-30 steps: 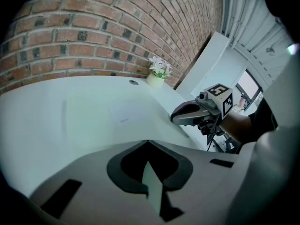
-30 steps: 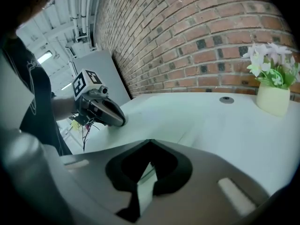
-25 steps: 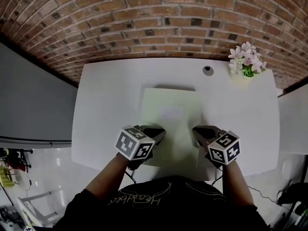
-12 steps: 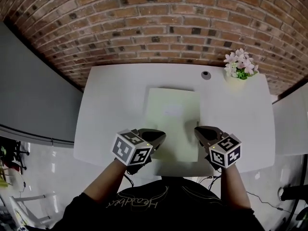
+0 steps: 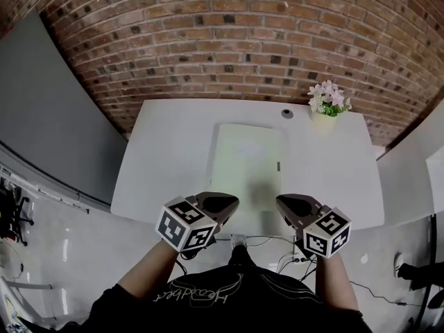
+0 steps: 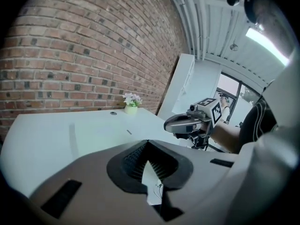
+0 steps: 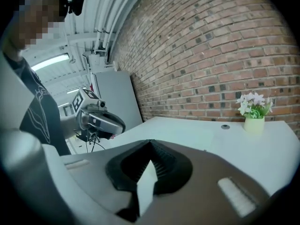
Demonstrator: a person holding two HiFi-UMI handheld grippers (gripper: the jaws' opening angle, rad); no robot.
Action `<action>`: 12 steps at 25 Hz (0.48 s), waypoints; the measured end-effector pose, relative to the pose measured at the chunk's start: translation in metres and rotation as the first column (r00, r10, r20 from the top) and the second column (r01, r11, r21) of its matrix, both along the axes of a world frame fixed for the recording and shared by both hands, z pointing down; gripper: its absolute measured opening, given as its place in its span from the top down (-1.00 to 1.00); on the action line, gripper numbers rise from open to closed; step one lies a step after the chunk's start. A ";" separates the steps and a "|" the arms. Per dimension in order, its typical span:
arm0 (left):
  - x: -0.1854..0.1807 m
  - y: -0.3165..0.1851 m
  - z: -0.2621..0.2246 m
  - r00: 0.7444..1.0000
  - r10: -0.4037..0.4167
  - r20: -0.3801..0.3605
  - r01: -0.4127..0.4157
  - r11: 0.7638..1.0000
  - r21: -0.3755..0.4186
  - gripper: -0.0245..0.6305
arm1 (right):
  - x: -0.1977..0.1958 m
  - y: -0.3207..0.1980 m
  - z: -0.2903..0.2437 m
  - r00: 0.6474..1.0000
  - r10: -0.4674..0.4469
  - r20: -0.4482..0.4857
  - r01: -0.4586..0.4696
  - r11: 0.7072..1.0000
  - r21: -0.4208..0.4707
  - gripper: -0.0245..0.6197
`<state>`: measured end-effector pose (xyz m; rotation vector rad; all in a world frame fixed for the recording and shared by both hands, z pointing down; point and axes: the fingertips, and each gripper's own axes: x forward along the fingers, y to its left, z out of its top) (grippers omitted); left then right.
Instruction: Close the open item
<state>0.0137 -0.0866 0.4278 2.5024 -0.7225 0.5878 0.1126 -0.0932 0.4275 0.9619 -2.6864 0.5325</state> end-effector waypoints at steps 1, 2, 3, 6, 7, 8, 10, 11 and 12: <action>-0.002 0.010 -0.008 1.000 0.001 -0.010 -0.001 1.000 0.018 0.92 | -0.004 0.011 -0.008 1.000 -0.008 0.008 0.008 1.000 0.016 0.91; -0.003 0.020 -0.015 1.000 0.002 -0.020 -0.001 0.999 0.032 0.92 | -0.007 0.023 -0.014 1.000 -0.017 0.013 0.017 0.999 0.029 0.91; -0.005 0.031 -0.022 1.000 0.002 -0.030 -0.001 0.999 0.044 0.92 | -0.011 0.035 -0.020 1.000 -0.026 0.015 0.025 0.999 0.042 0.91; -0.013 0.069 -0.041 0.998 0.005 -0.055 -0.001 0.997 0.077 0.92 | -0.024 0.075 -0.038 0.999 -0.043 0.023 0.041 0.996 0.083 0.91; -0.017 0.082 -0.047 0.998 0.008 -0.061 -0.003 0.996 0.090 0.92 | -0.027 0.087 -0.045 0.998 -0.049 0.029 0.046 0.994 0.099 0.91; -0.020 0.093 -0.053 0.998 0.013 -0.068 -0.006 0.995 0.104 0.92 | -0.030 0.098 -0.052 0.998 -0.055 0.035 0.051 0.992 0.114 0.91; -0.027 0.114 -0.065 0.996 0.021 -0.086 -0.009 0.992 0.130 0.92 | -0.035 0.118 -0.066 0.997 -0.067 0.038 0.061 0.989 0.138 0.91; -0.032 0.124 -0.070 0.995 0.021 -0.098 -0.007 0.990 0.140 0.92 | -0.038 0.129 -0.073 0.997 -0.072 0.037 0.066 0.986 0.150 0.91; -0.036 0.133 -0.076 0.994 0.019 -0.111 -0.002 0.989 0.149 0.92 | -0.040 0.139 -0.082 0.996 -0.077 0.034 0.071 0.984 0.164 0.91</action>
